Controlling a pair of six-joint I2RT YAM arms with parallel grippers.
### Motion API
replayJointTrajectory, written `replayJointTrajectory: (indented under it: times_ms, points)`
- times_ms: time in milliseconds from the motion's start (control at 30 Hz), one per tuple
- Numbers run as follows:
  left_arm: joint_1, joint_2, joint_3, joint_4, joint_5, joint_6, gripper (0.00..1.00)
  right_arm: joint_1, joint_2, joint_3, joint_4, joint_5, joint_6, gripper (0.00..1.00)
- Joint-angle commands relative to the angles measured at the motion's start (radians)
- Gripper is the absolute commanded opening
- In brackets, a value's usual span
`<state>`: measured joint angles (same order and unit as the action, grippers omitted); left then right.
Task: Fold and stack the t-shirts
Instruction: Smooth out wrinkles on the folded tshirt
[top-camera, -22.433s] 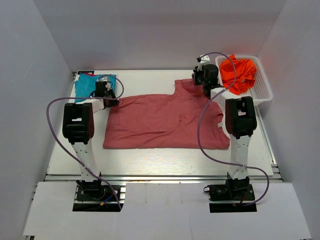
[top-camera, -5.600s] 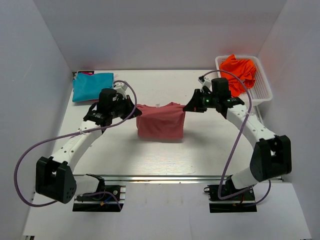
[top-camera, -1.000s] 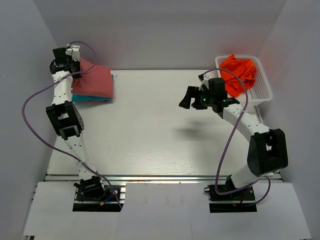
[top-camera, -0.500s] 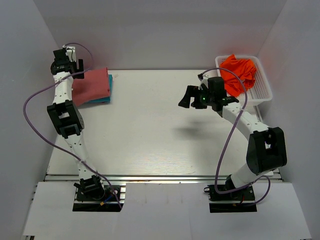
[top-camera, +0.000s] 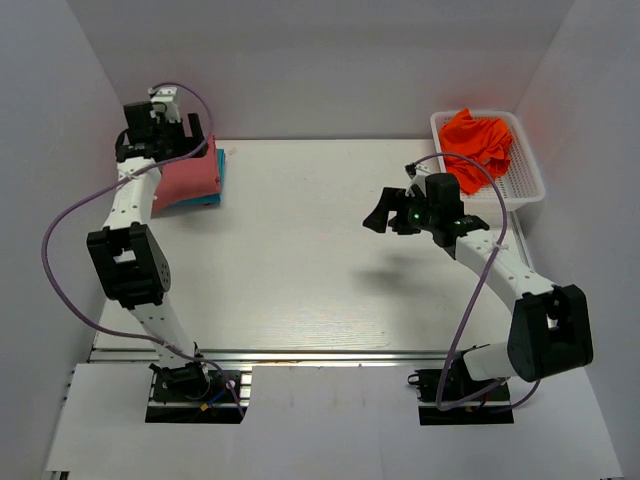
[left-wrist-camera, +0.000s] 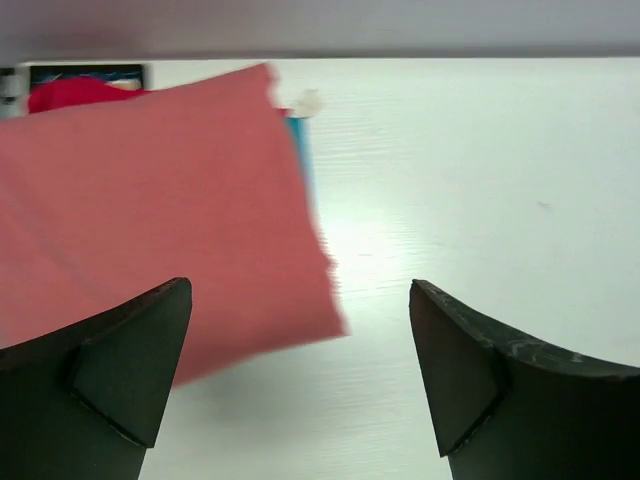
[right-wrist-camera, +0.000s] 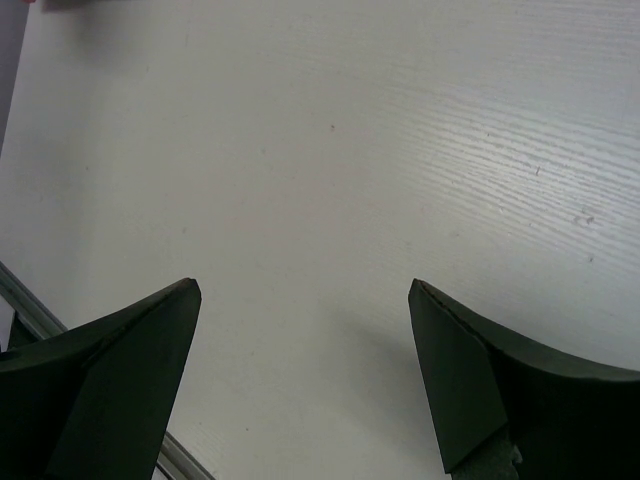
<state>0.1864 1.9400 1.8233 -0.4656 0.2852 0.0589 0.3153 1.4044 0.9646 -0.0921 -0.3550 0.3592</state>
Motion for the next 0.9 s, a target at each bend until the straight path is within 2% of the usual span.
replayJointTrajectory:
  times_ms: [0,67,167,333,400,467,600,867]
  points:
    - [-0.071,-0.137,-0.179,0.135,0.087,-0.074,1.0,-0.001,-0.07,-0.05,0.051,0.019,-0.011,0.9]
    - [-0.093,-0.154,-0.255,0.209,0.088,-0.085,1.0,0.001,-0.093,-0.076,0.046,0.034,-0.017,0.9]
    - [-0.093,-0.116,-0.256,0.22,0.121,-0.085,1.0,0.001,-0.111,-0.099,0.035,0.056,-0.026,0.9]
    - [-0.093,0.103,-0.13,0.139,0.199,-0.096,1.0,-0.001,-0.096,-0.089,0.011,0.073,-0.029,0.9]
    - [-0.093,0.141,-0.119,0.149,0.232,-0.114,1.0,-0.002,-0.094,-0.084,0.008,0.092,-0.037,0.9]
    - [-0.093,0.168,-0.174,0.191,0.232,-0.128,1.0,-0.001,-0.088,-0.079,-0.001,0.111,-0.04,0.9]
    - [-0.093,0.223,-0.185,0.219,0.246,-0.128,1.0,-0.001,-0.074,-0.061,-0.029,0.133,-0.048,0.9]
    - [-0.093,0.228,-0.062,0.18,0.298,-0.128,1.0,-0.001,-0.085,-0.03,-0.038,0.129,-0.051,0.9]
